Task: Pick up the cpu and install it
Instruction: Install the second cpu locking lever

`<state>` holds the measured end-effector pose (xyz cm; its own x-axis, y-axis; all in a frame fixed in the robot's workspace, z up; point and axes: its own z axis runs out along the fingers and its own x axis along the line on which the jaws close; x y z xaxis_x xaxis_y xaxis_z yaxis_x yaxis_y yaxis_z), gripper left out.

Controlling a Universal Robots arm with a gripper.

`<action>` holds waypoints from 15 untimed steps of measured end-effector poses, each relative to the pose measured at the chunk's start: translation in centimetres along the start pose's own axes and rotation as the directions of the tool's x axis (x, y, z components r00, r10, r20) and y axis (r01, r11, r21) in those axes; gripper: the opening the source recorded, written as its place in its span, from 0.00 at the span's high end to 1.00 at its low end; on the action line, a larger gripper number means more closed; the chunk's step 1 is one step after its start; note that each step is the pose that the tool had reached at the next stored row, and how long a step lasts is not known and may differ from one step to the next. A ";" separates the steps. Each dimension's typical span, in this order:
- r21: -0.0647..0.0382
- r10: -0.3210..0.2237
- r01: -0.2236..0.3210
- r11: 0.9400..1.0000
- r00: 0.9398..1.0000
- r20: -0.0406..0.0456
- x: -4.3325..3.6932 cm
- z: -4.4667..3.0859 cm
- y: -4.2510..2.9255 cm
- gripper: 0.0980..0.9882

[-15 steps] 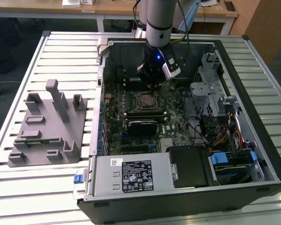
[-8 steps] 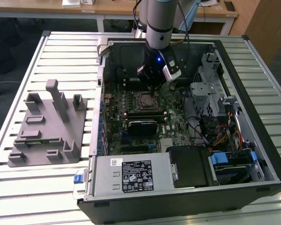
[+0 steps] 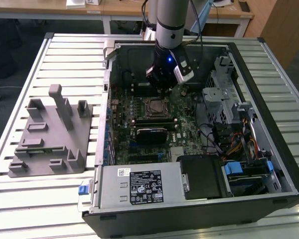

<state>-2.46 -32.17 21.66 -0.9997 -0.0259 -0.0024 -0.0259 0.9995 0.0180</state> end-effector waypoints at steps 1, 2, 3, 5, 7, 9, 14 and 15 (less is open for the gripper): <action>0.000 0.000 0.000 1.000 1.000 0.000 0.00 -0.24 0.00 0.98; 0.000 0.000 0.000 1.000 1.000 0.000 0.00 -0.47 0.00 0.98; 0.000 0.000 0.000 1.000 1.000 0.000 0.00 -0.74 0.00 0.98; 0.000 0.000 0.000 1.000 1.000 0.000 -0.01 -1.20 -0.03 0.98; 0.000 0.000 0.000 1.000 1.000 0.000 -0.01 -1.54 -0.09 0.98; 0.000 0.000 0.000 1.000 1.000 0.000 0.00 -1.70 -0.21 0.98; 0.000 0.000 0.000 1.000 1.000 0.000 0.02 -1.77 -1.01 0.98; 0.000 0.000 0.000 1.000 1.000 -0.001 0.03 -1.78 -1.20 0.98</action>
<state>-2.46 -33.40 23.42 -0.9997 -0.0259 -0.0018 -0.0259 0.9995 0.0179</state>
